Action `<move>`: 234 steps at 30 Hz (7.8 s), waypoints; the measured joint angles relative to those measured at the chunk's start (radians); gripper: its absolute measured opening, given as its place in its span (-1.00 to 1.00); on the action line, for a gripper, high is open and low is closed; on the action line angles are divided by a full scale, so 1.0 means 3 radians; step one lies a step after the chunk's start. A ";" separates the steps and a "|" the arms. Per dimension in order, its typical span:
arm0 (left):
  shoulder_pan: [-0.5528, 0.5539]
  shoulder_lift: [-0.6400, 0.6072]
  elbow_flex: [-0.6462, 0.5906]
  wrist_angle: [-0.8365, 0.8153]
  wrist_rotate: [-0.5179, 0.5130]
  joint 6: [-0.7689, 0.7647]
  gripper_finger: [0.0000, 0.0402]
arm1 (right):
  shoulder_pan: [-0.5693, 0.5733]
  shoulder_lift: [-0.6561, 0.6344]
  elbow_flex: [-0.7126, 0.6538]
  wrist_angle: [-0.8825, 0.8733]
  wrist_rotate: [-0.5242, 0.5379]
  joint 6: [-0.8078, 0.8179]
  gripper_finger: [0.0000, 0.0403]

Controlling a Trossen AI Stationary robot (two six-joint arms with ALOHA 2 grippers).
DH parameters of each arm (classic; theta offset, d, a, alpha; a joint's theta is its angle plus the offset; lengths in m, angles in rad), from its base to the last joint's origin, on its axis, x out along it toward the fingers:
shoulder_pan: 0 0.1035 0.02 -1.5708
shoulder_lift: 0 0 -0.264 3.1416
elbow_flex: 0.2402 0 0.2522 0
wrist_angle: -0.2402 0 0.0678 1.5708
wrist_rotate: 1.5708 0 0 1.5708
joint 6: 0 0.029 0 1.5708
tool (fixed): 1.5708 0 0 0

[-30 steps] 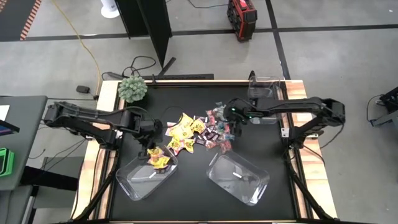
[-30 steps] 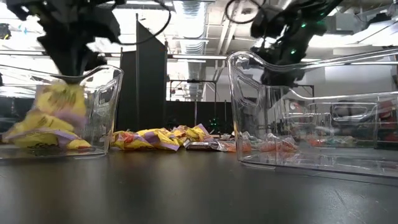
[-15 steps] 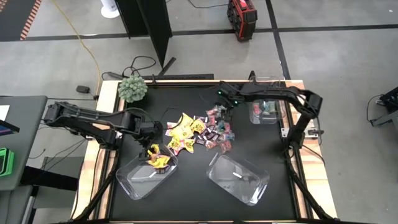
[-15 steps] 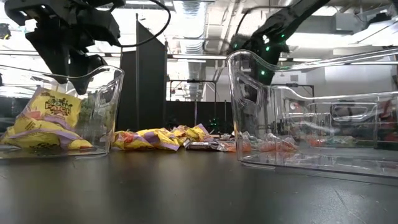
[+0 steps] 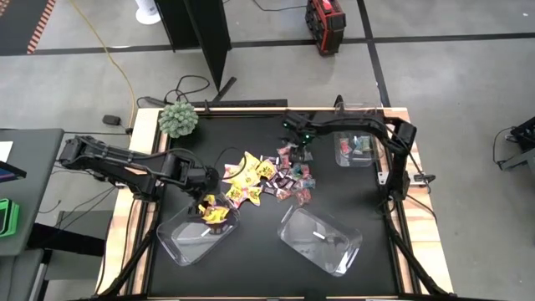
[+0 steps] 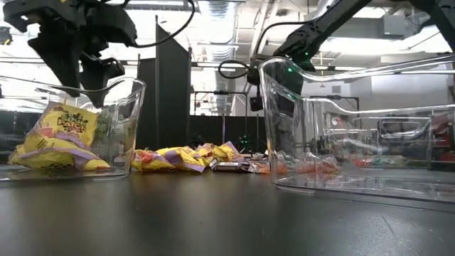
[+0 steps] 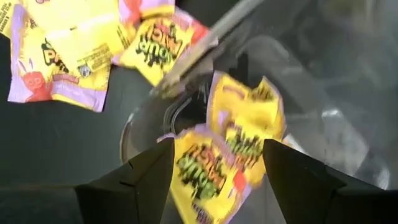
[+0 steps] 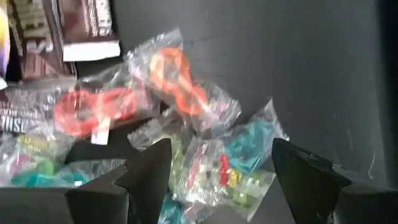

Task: Sort candy
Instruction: Put the blue candy in the top right transparent container, then put the yellow candy in the bottom left transparent container

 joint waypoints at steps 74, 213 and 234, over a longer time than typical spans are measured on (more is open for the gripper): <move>-0.0412 0.0009 -0.0088 0.0262 -0.0215 -0.0478 0.48 | -0.0150 0.0009 -0.0109 0.0101 0.0039 0.0457 -0.28; 0.0271 -0.0635 0.0492 0.0715 0.0541 0.0782 -1.00 | -0.0014 -0.2777 -0.1808 0.0943 0.1071 0.1217 0.12; -0.0220 0.0185 0.0278 -0.0081 -0.0429 -0.0355 0.11 | 0.0689 -0.2777 -0.1812 0.1352 0.0434 0.0790 0.12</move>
